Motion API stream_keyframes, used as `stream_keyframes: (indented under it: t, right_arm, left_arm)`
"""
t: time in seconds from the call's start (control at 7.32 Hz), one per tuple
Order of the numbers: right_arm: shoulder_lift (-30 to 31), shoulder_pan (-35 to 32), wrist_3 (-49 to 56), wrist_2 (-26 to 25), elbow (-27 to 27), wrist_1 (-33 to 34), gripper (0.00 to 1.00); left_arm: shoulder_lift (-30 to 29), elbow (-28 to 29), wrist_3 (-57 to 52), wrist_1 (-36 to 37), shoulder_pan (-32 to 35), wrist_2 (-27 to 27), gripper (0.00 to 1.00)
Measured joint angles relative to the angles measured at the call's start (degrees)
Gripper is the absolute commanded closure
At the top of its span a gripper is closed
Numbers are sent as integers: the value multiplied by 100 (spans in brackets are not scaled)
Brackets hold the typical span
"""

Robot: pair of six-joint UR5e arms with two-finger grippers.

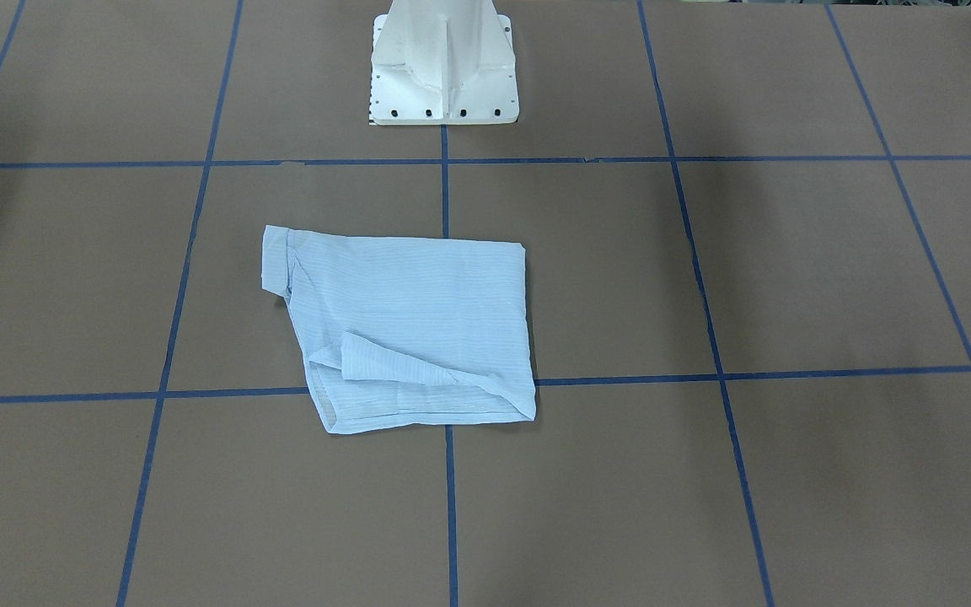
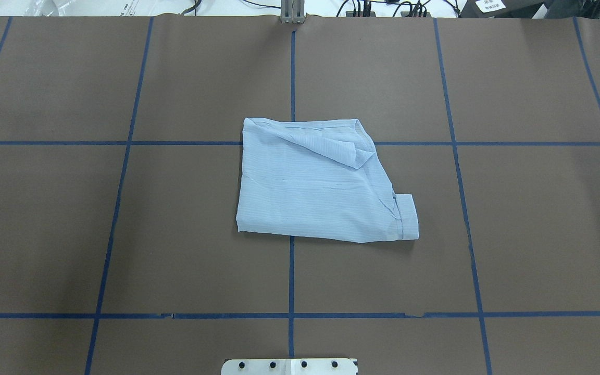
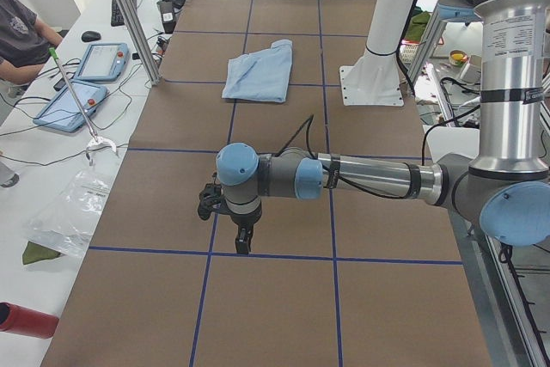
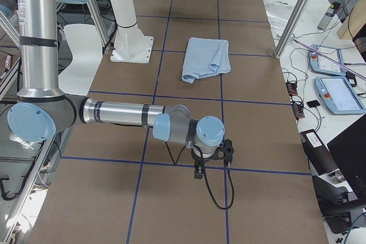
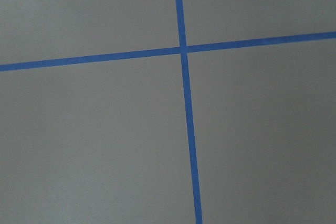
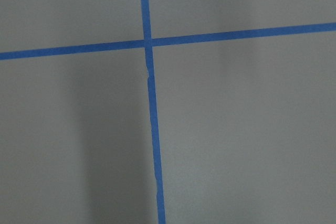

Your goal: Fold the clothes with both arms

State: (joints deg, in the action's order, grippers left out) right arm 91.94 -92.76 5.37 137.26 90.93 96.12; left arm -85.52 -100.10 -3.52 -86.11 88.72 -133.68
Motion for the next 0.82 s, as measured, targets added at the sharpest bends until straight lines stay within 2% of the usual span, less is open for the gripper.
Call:
stream_keyframes:
  t: [0.82]
  right_arm:
    - [-114, -5, -460, -12, 26, -6, 0]
  left_arm:
    - [2, -51, 0, 24, 5, 0, 0]
